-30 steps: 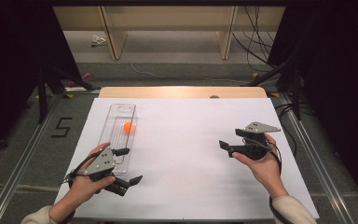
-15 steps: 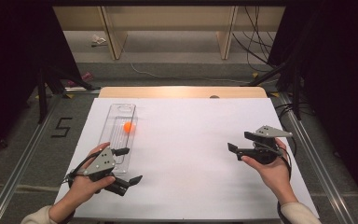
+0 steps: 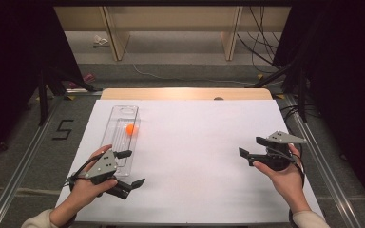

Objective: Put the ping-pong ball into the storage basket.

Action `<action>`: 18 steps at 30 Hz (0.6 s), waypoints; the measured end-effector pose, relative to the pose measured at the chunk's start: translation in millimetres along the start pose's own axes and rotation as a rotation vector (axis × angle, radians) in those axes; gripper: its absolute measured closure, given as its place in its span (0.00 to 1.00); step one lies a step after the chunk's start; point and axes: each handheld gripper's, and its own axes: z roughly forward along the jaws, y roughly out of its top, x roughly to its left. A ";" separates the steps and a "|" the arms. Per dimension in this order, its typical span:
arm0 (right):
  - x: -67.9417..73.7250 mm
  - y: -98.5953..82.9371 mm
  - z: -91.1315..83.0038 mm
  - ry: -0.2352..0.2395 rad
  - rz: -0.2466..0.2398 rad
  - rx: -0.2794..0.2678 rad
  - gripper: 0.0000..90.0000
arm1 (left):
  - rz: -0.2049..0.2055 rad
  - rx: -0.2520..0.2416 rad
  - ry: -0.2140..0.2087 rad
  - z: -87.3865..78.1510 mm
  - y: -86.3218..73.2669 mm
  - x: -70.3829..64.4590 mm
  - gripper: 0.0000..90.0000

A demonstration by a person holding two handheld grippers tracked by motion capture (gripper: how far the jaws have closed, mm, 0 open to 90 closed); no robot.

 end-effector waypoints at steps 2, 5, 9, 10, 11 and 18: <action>-1.1 -1.1 -2.1 -0.005 0.002 -0.001 0.18 | 0.000 -0.001 0.000 0.0 0.0 0.0 0.00; -2.6 -2.7 -5.5 -0.011 0.007 -0.005 0.18 | 0.001 0.000 -0.001 0.1 0.0 -0.1 0.00; -4.3 -5.2 -9.4 -0.017 0.010 -0.005 0.18 | 0.000 -0.002 0.001 0.0 0.1 -0.1 0.00; -4.8 -5.9 -10.2 -0.018 0.010 -0.006 0.18 | 0.000 -0.002 0.001 0.0 0.1 -0.1 0.00; -5.1 -6.7 -10.9 -0.019 0.013 -0.005 0.18 | 0.001 -0.002 0.001 0.0 0.1 0.0 0.00; -6.8 -9.4 -15.1 -0.025 0.015 -0.006 0.18 | 0.001 -0.003 0.002 -0.1 0.2 0.1 0.00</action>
